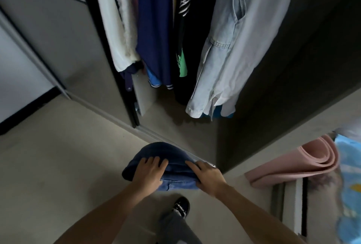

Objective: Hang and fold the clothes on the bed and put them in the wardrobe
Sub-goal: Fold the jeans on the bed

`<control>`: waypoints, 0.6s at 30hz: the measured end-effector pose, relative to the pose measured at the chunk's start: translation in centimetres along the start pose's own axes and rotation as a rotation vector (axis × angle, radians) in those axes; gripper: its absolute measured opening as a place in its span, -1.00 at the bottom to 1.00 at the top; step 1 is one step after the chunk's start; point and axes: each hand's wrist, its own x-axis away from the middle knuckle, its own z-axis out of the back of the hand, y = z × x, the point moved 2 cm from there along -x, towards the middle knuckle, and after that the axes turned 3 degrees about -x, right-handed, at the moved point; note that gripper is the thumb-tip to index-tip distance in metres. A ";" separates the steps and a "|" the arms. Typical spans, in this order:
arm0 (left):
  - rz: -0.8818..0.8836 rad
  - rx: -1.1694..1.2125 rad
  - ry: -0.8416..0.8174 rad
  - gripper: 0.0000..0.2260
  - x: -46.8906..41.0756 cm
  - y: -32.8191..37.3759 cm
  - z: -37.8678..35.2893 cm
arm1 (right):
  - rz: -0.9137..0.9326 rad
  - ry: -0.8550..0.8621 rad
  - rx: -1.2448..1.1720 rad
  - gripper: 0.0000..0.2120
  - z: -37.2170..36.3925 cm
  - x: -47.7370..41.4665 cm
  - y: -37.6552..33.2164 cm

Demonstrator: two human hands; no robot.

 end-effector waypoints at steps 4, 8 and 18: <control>-0.069 -0.044 -0.073 -0.34 -4.8 -0.5 -0.7 | -0.082 0.010 -0.048 -0.32 -0.5 -2.2 2.2; -0.133 -0.107 -0.147 -0.31 -9.4 -0.5 -2.1 | -0.107 0.132 -0.051 -0.26 0.0 -3.2 4.1; -0.401 -0.001 -0.127 -0.38 -16.8 1.8 -7.2 | -0.460 0.046 -0.212 -0.40 -4.7 -4.9 8.3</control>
